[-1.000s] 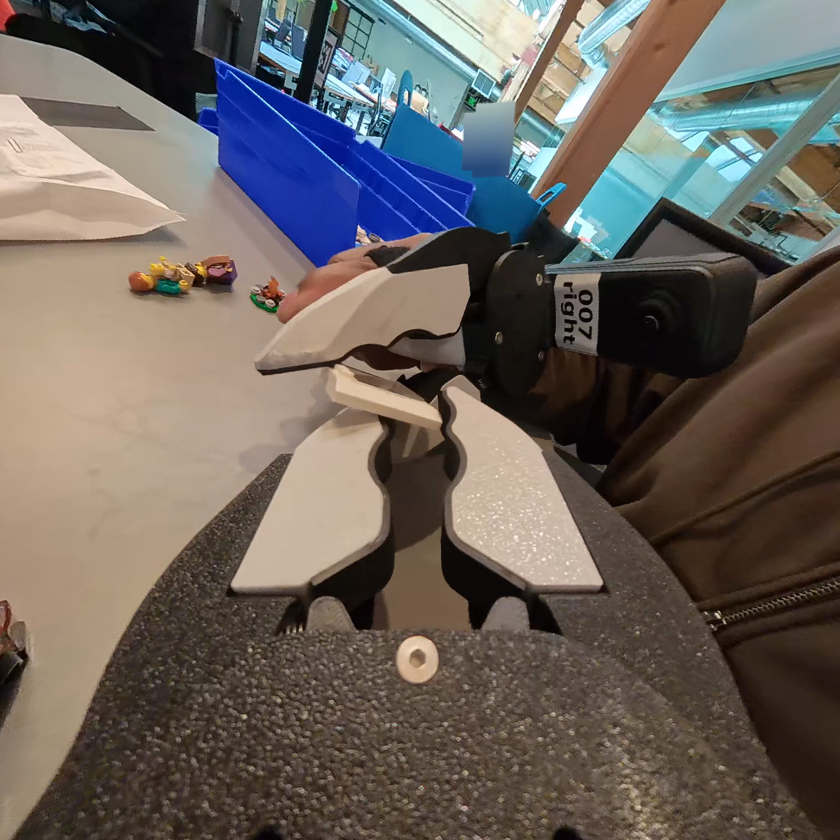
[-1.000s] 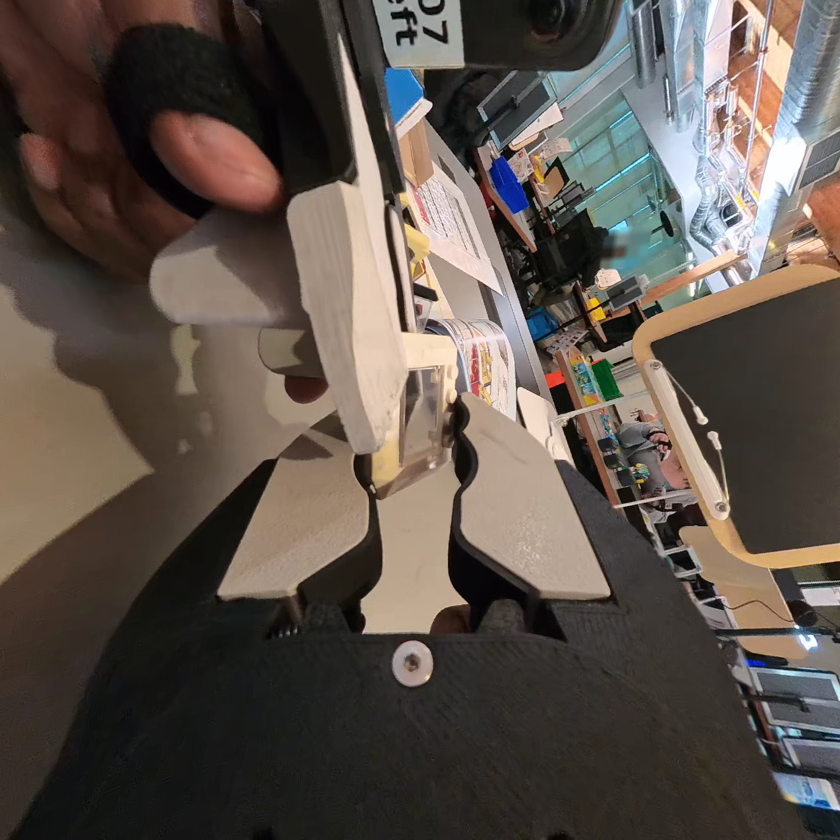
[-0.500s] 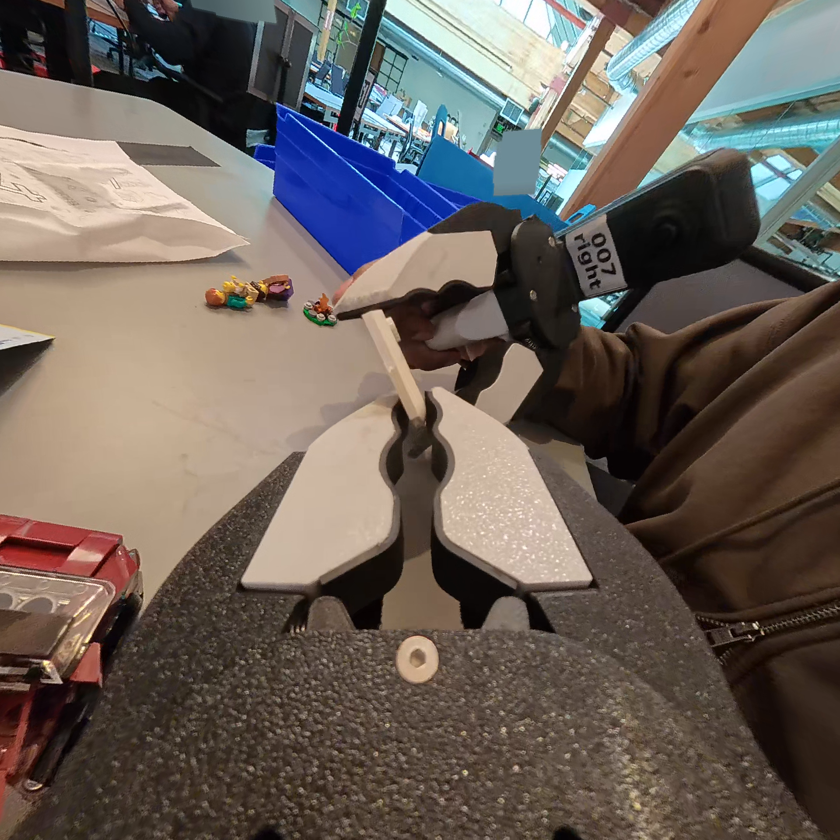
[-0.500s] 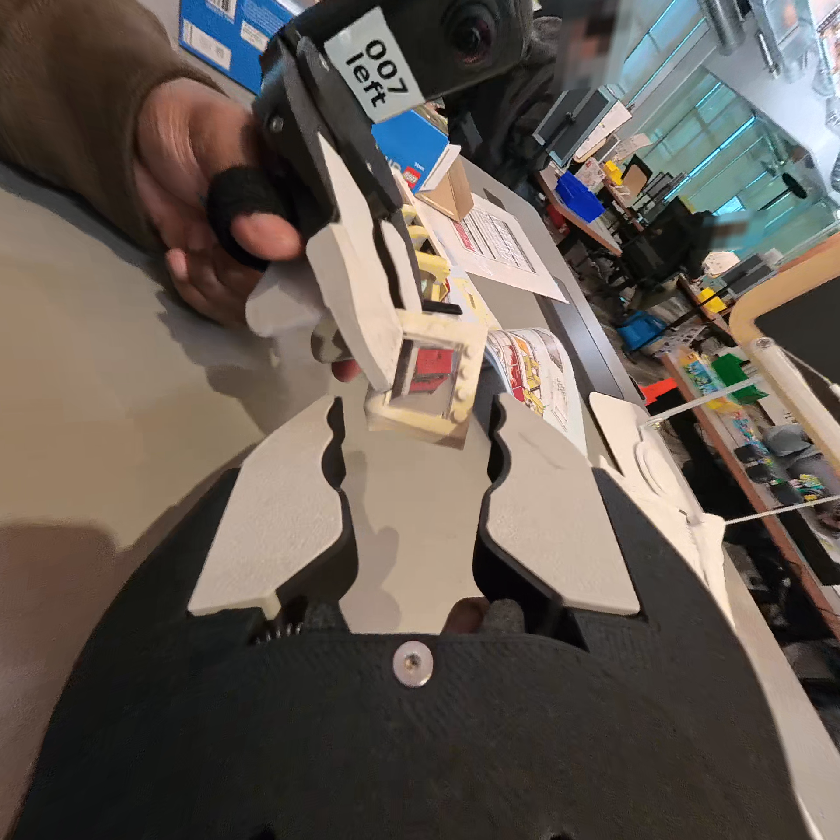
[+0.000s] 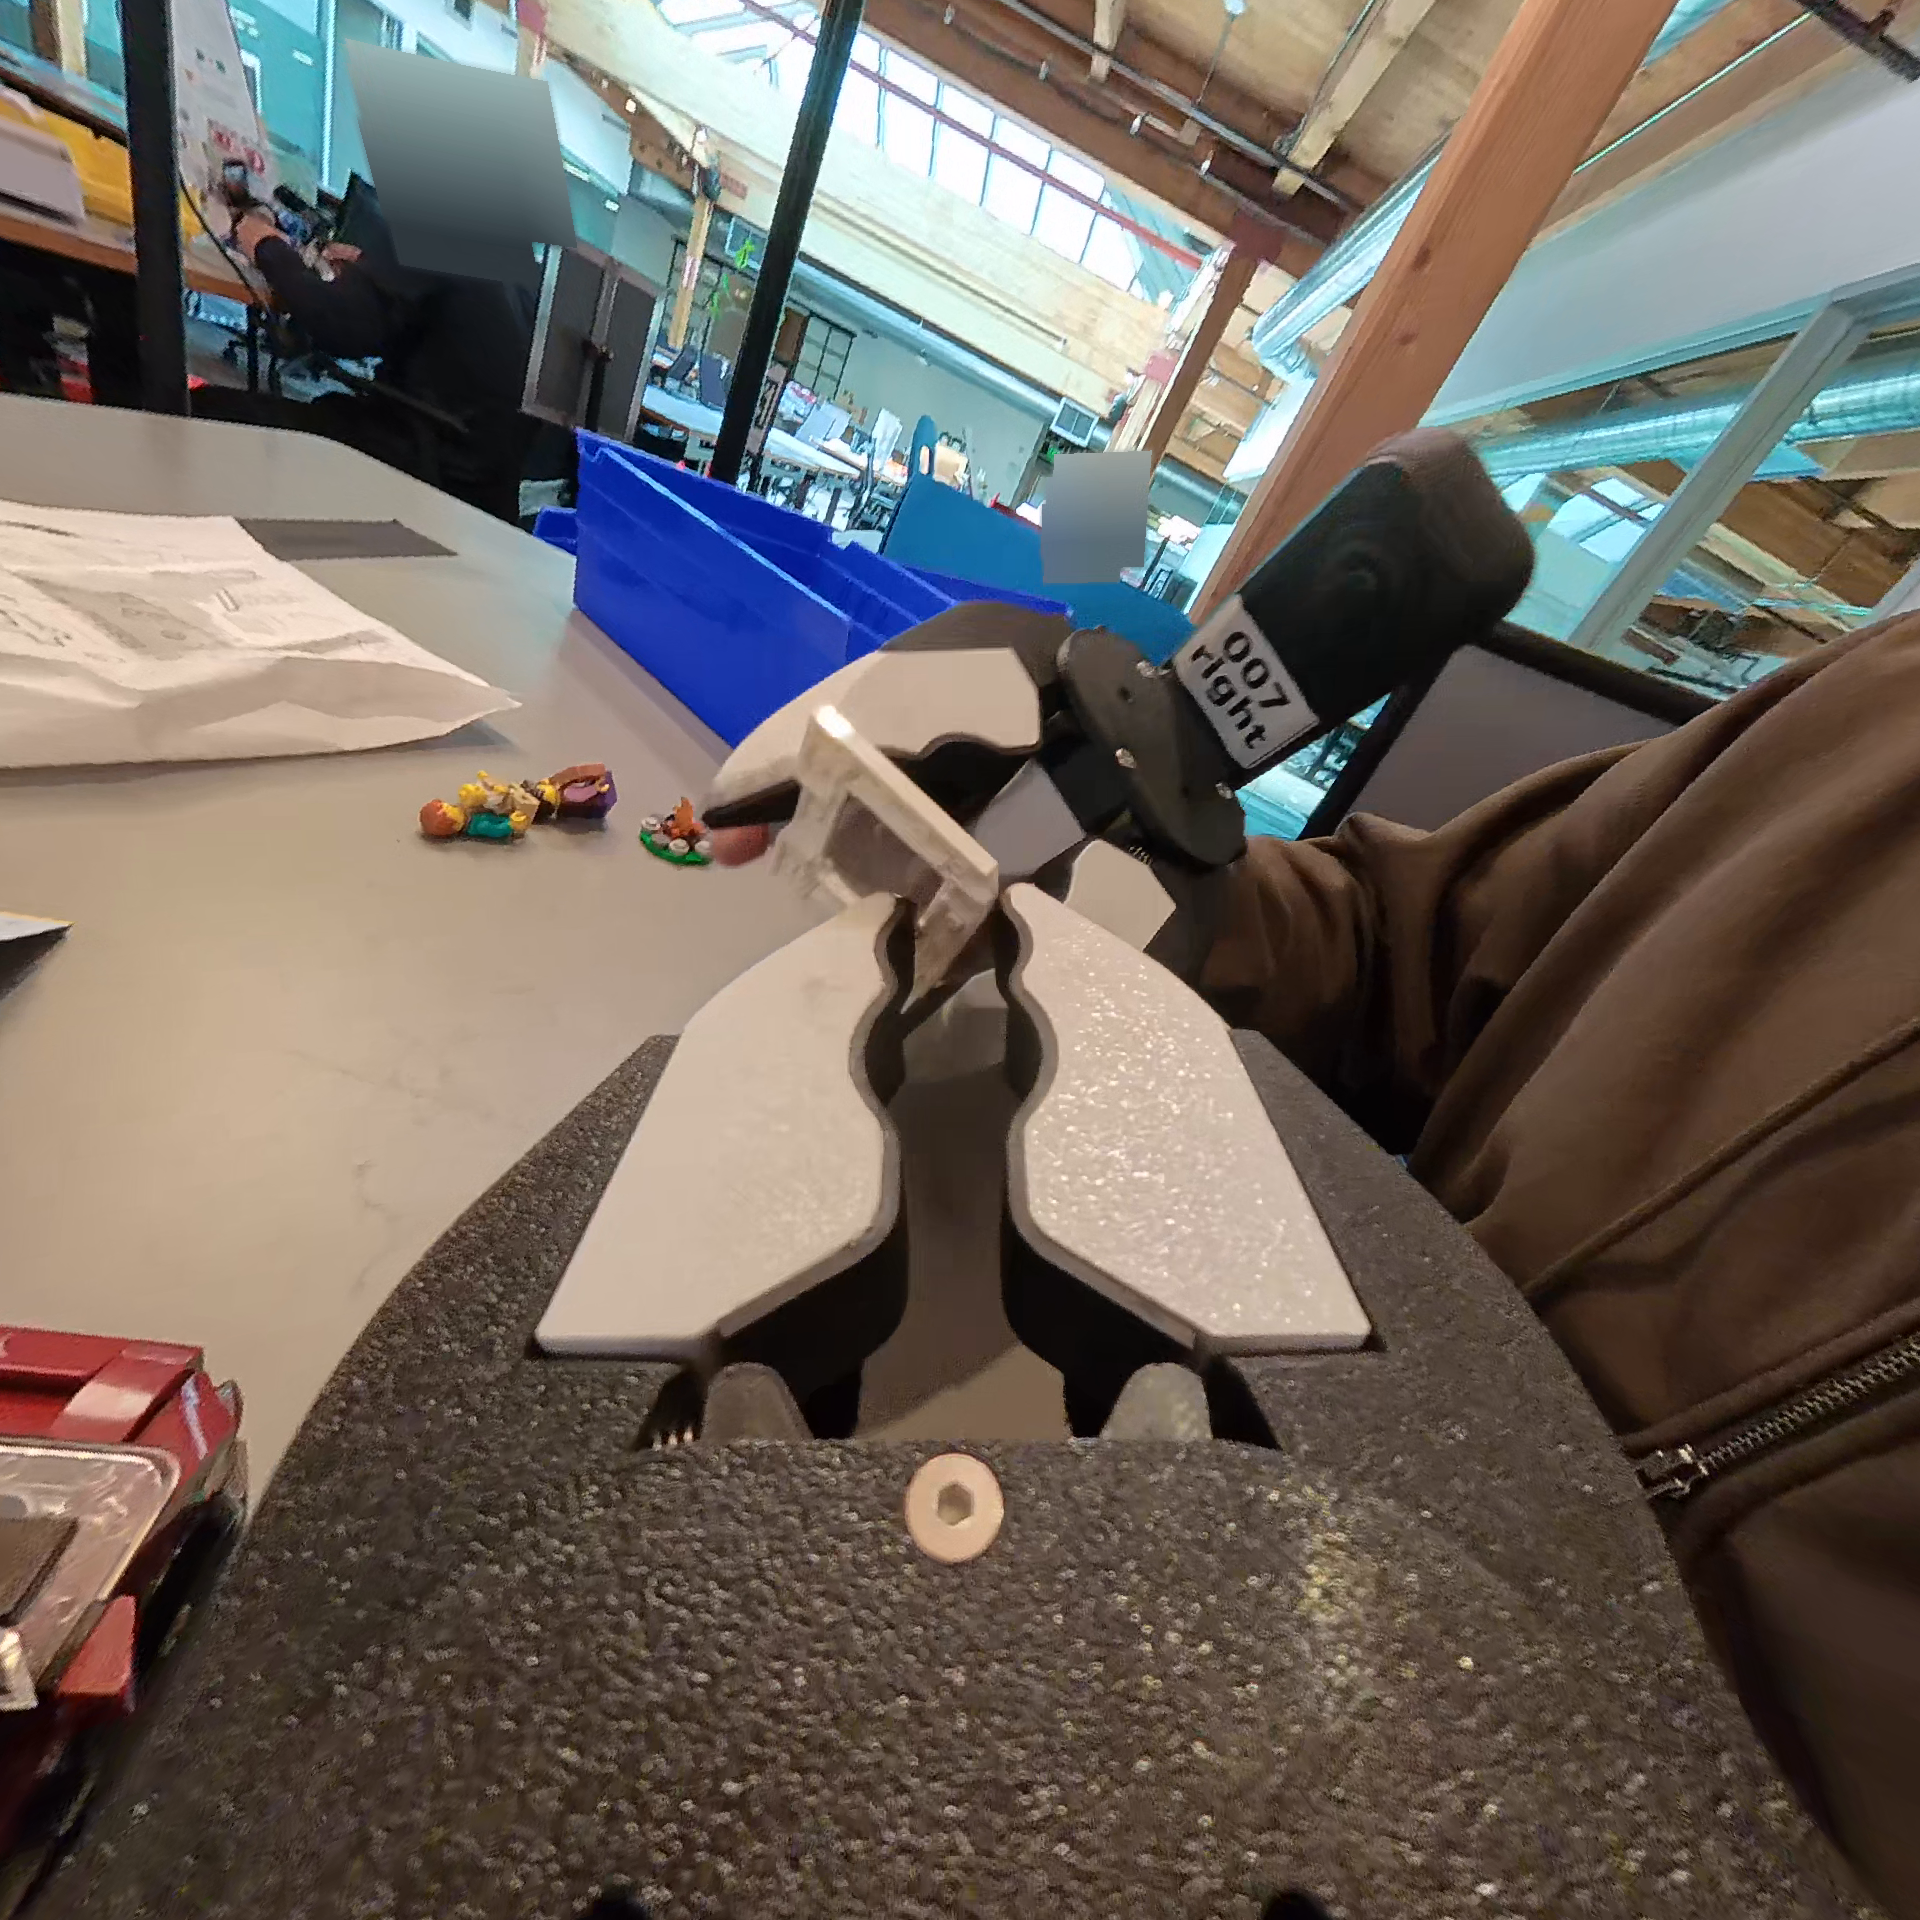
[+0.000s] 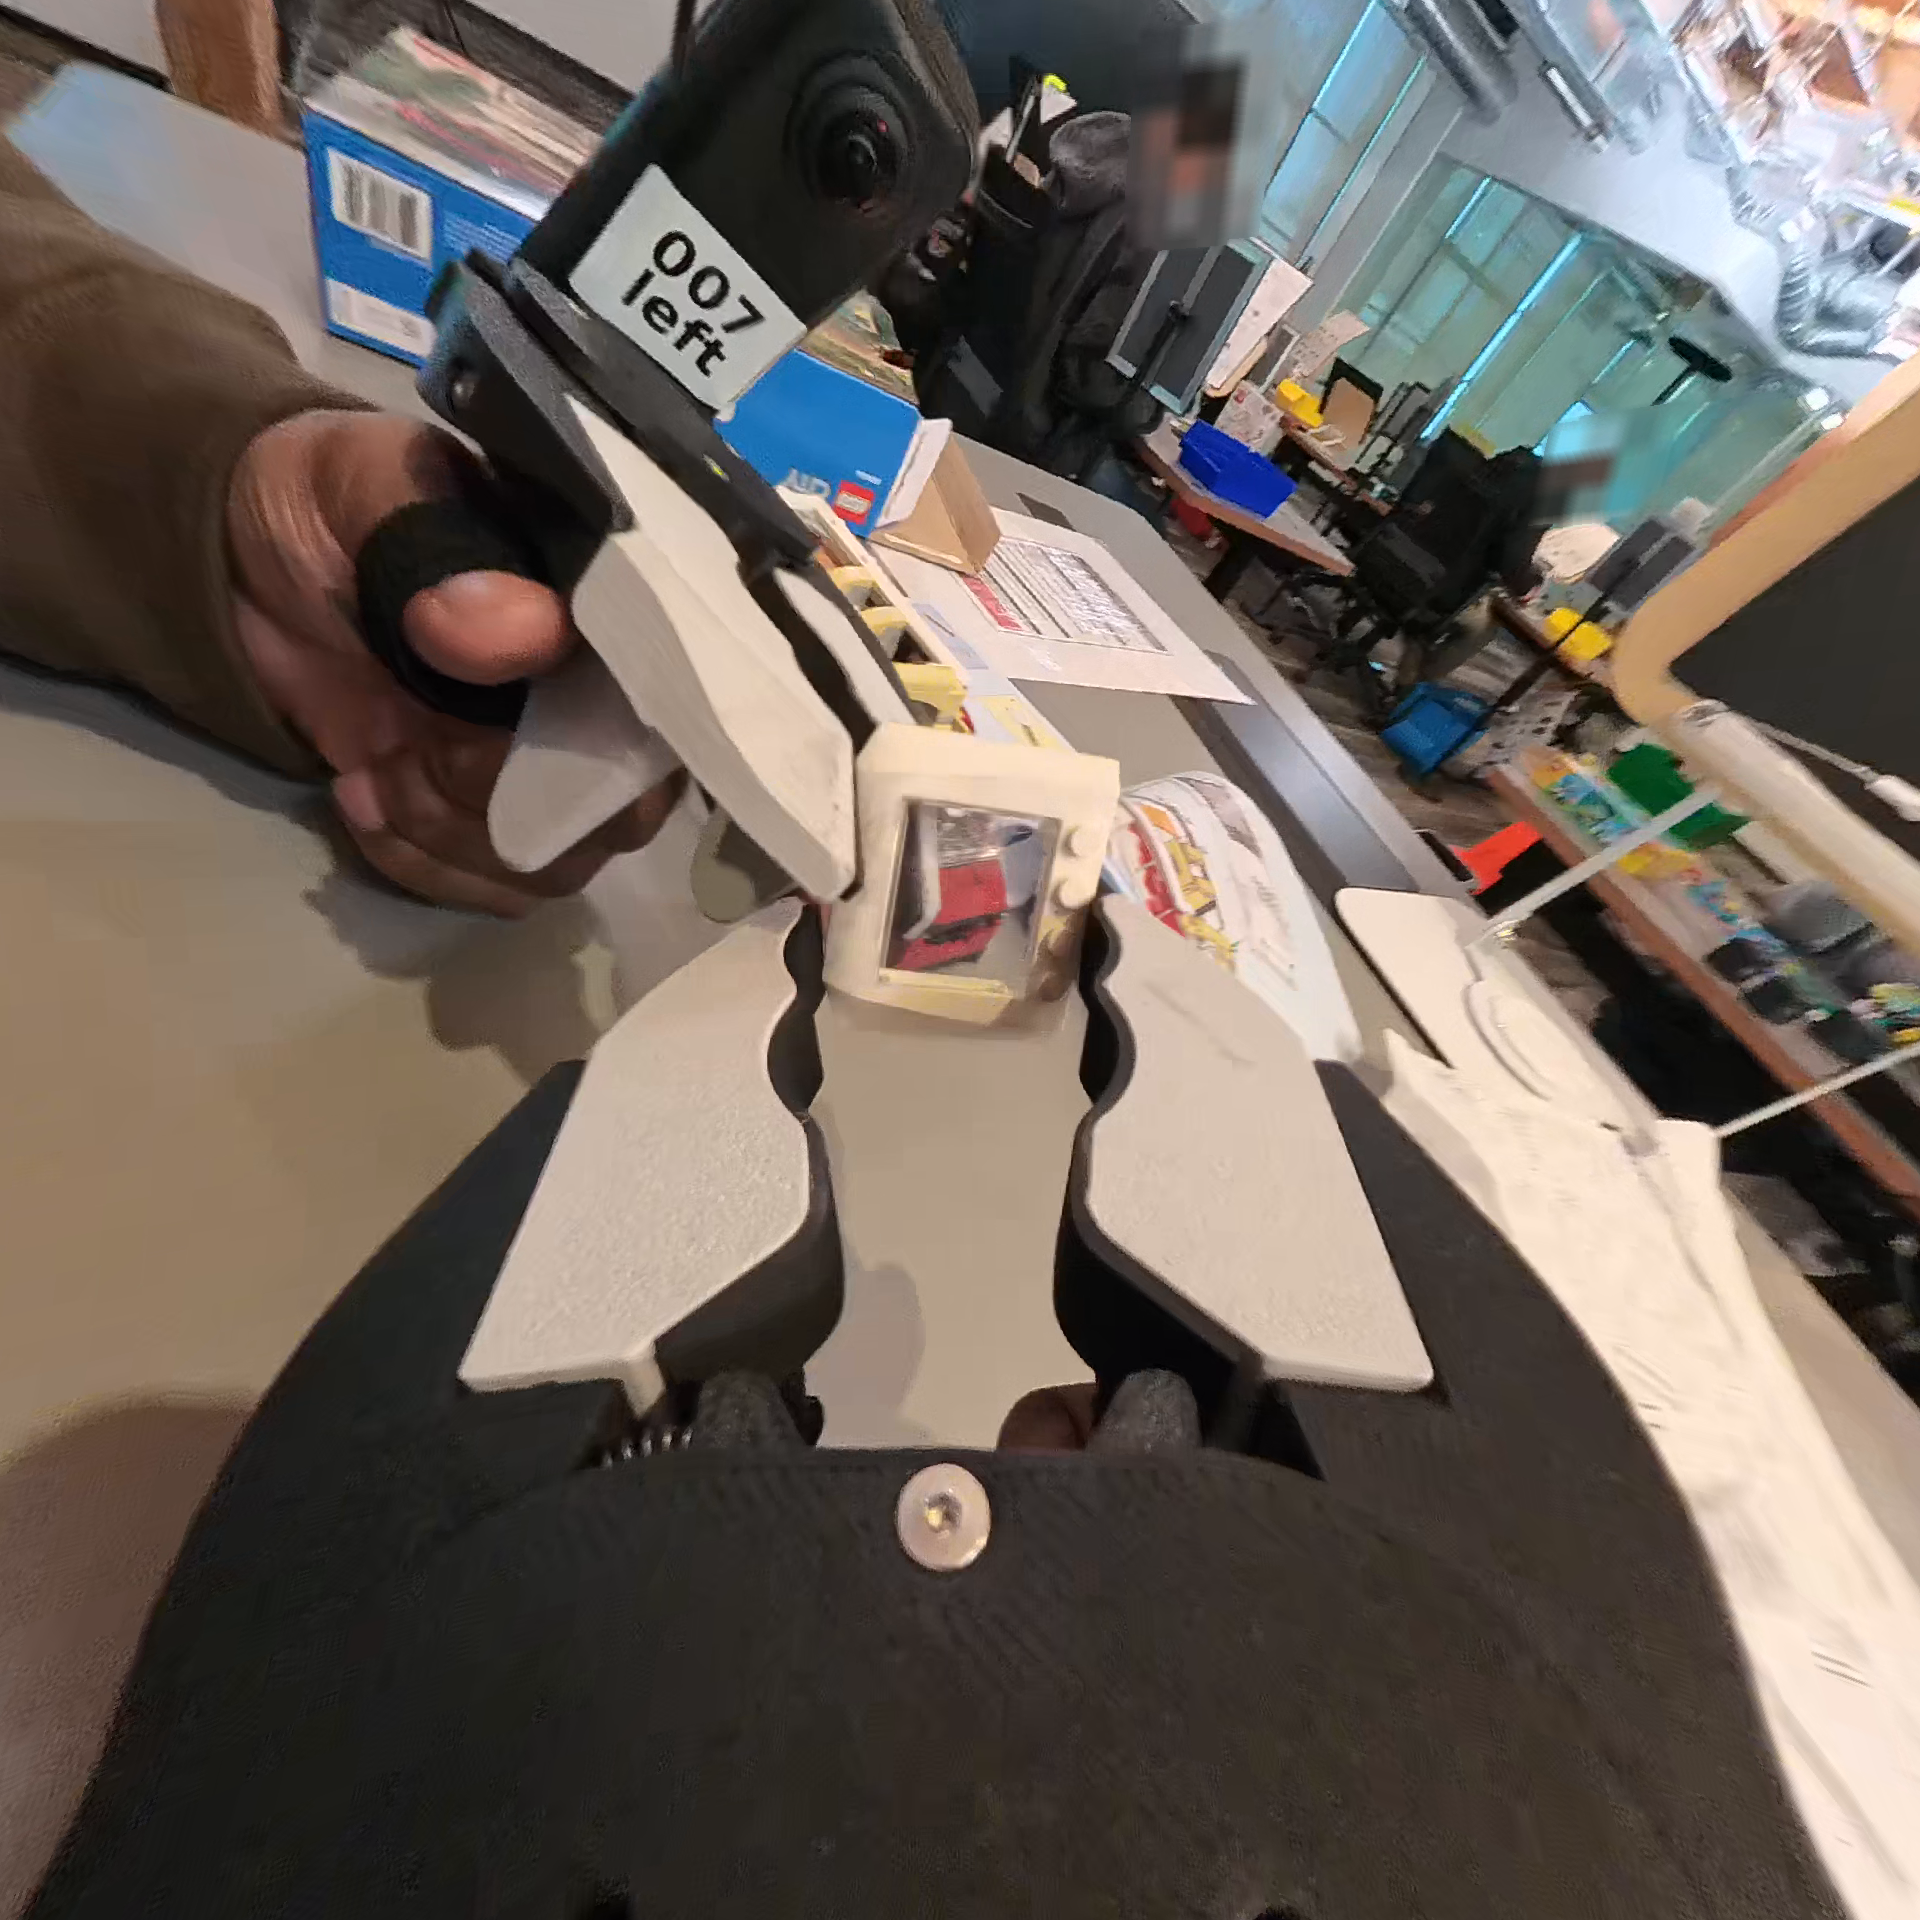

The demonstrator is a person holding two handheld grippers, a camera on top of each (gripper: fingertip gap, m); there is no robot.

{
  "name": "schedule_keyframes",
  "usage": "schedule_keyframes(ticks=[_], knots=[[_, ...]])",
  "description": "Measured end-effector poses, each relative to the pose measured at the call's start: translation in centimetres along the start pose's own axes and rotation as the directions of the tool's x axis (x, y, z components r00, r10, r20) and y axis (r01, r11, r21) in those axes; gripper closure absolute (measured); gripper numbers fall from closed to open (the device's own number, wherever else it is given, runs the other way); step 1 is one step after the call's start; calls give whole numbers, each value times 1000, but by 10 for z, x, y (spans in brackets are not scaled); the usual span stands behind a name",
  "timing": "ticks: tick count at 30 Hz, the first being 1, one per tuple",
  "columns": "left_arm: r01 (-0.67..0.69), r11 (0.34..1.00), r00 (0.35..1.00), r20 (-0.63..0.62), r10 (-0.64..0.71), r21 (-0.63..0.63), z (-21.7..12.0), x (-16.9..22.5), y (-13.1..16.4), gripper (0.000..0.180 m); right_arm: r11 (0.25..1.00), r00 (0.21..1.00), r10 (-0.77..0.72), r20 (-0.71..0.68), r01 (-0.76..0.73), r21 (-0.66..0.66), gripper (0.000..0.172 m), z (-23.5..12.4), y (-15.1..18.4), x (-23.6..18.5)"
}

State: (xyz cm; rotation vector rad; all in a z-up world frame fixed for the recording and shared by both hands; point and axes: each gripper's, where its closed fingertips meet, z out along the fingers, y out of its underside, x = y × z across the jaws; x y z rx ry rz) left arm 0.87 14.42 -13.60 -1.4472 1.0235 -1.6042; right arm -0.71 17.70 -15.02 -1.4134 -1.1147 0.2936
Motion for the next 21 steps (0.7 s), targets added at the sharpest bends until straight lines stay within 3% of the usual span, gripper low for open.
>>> schedule_keyframes(ticks=[8, 19, 21], knots=[[2, 1000, 1000, -4, -2, -16, 3, 2, 4, 161, 999, 1000, 25, 4, -25, -22, 125, 4, 3, -4], [-10, 998, 1000, -23, 9, -55, 4, 4, 8, 163, 998, 998, -52, 32, 53, -29, 125, 3, 6, -9], [1, 999, 1000, -5, -1, -38, 0, 0, 4, 166, 995, 993, -103, 57, 104, -7, 133, -1, 5, -11]])
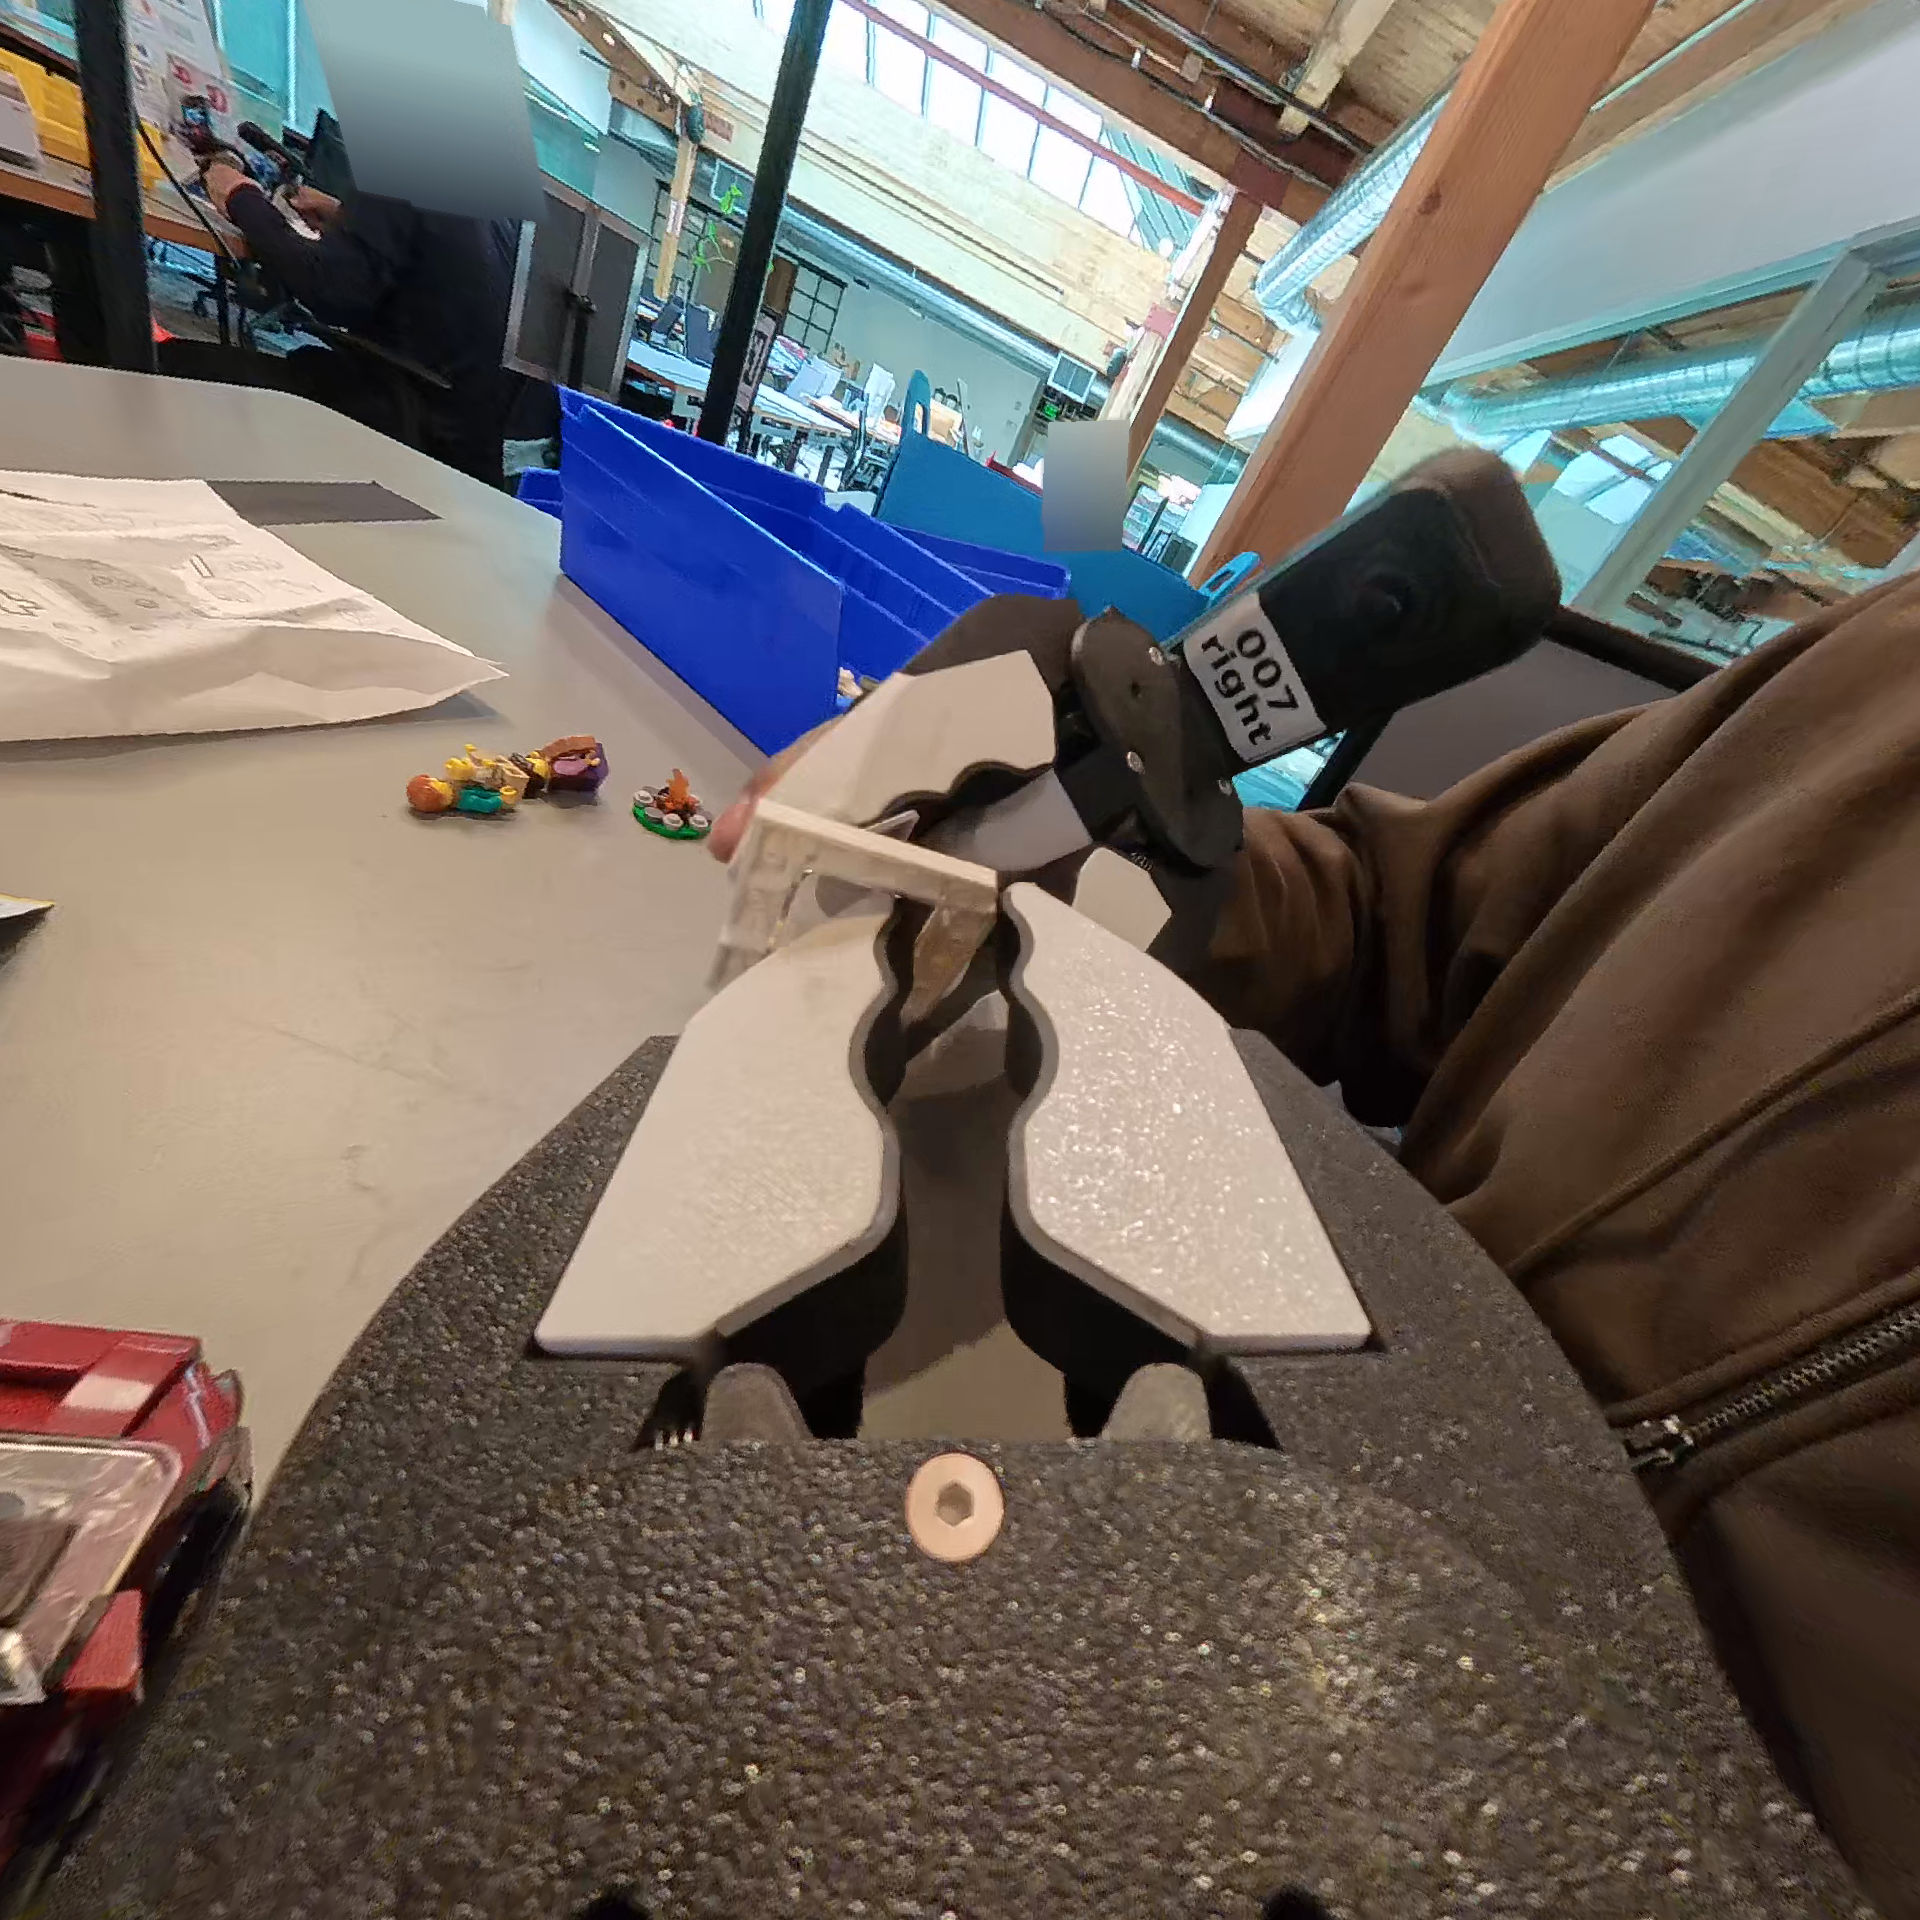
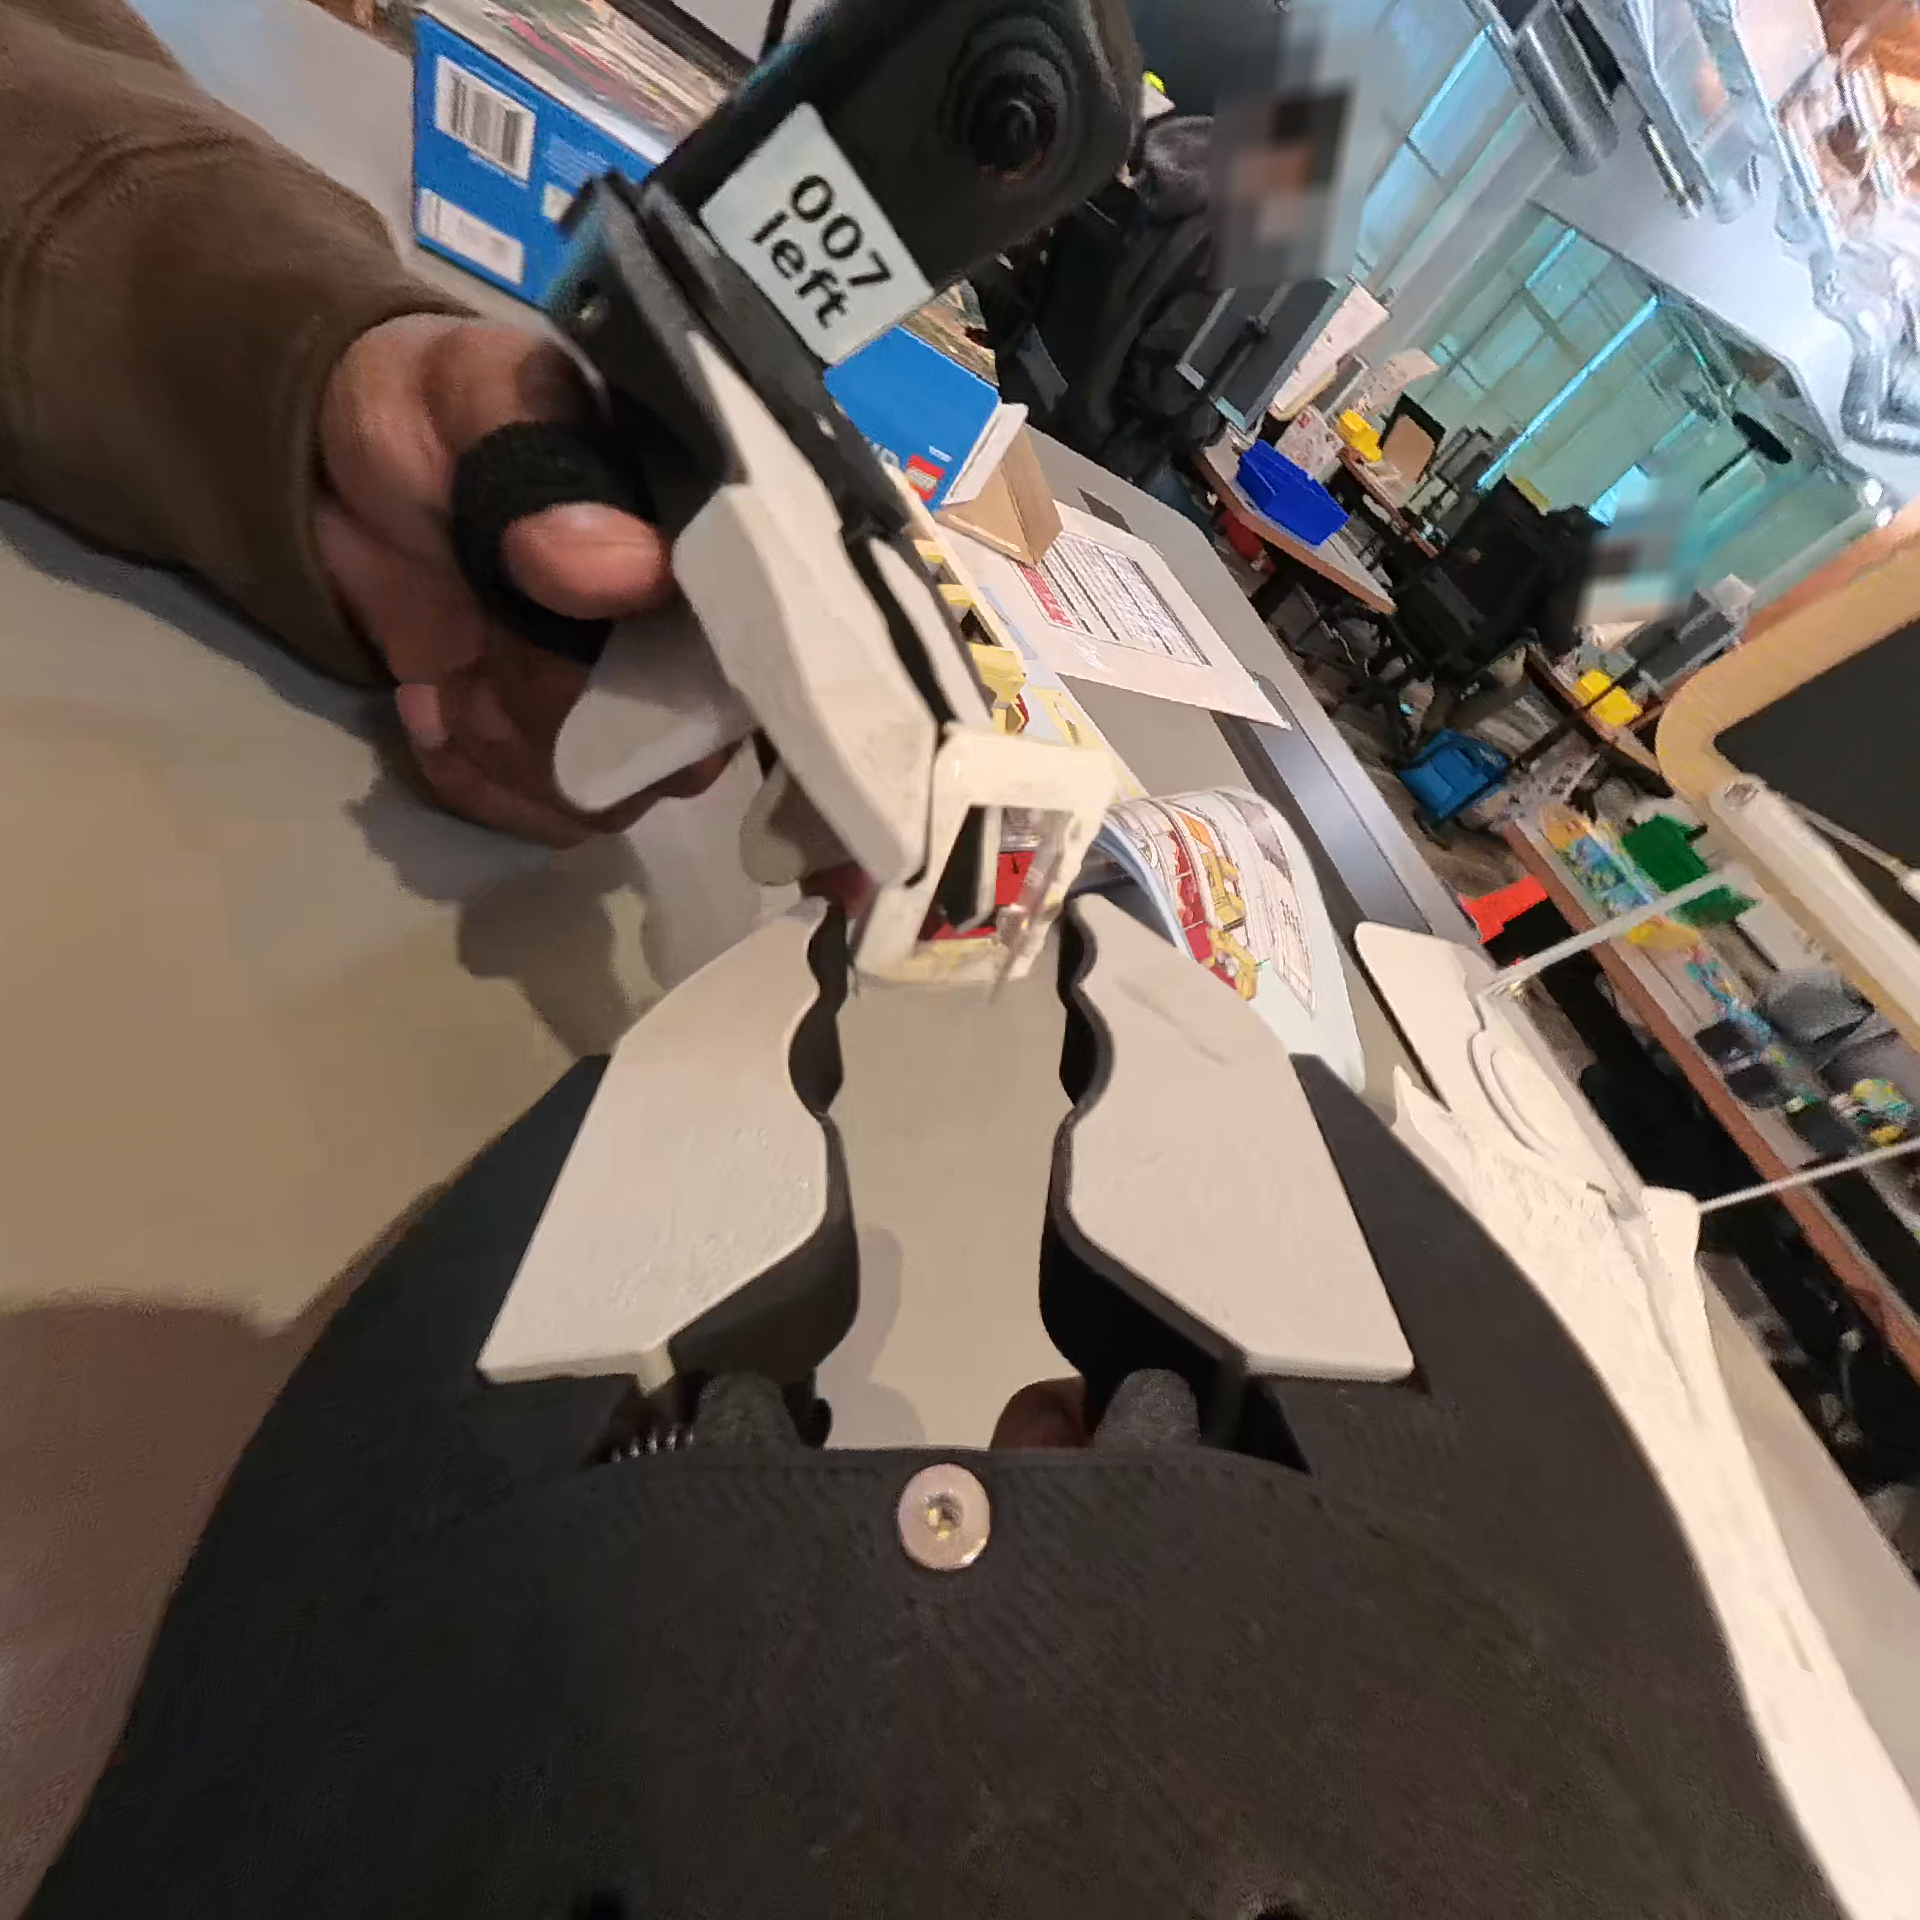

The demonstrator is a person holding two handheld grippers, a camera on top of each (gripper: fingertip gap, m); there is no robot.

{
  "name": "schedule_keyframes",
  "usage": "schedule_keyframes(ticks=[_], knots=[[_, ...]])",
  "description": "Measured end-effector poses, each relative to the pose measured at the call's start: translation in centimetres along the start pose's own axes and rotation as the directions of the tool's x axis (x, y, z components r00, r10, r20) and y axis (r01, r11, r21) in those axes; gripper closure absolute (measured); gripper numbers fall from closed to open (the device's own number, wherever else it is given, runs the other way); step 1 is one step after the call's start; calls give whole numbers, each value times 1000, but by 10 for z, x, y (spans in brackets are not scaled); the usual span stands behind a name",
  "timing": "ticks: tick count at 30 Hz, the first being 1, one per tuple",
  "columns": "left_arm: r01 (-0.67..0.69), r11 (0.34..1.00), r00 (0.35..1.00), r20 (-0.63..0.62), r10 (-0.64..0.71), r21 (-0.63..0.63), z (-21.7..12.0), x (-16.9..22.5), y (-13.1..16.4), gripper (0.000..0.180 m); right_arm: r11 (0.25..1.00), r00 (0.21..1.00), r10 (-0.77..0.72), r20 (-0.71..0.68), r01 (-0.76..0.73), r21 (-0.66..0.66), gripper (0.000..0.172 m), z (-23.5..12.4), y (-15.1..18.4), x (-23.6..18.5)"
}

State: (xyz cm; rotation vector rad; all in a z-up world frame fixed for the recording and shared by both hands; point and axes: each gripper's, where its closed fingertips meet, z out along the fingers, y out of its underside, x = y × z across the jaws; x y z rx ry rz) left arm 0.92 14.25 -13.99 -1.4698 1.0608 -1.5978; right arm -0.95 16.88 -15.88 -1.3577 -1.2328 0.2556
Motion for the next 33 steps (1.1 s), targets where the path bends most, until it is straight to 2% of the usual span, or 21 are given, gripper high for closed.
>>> schedule_keyframes(ticks=[3, 7, 11, 15, 22, 27, 33], knots=[[35, 999, 999, 5, -35, 29, -6, -4, -7, 169, 999, 999, -40, 22, 40, 9, 135, -6, 0, 1], [6, 1000, 999, 35, -6, 5, -8, -7, -6, 172, 999, 997, 2, 80, -5, 44, 137, -11, -4, -2], [-32, 999, 999, 33, 33, -16, -6, -2, -5, 172, 996, 994, -9, 111, -1, 87, 137, -19, -9, -1], [-41, 999, 999, 15, 41, -10, -5, 1, -6, 172, 989, 990, 41, 133, -59, 134, 138, -26, -14, 3], [-93, 992, 996, -22, 91, -91, 1, 10, 8, 172, 995, 985, 26, 168, -41, 88, 140, -22, -6, -5], [-124, 986, 992, -21, 122, -111, 0, 11, 9, 171, 997, 985, -6, 175, -8, 76, 162, -25, -4, -6], [-150, 982, 989, -10, 150, -119, 0, 10, 9, 171, 996, 986, 34, 164, -47, 76, 165, -27, -3, 2]])
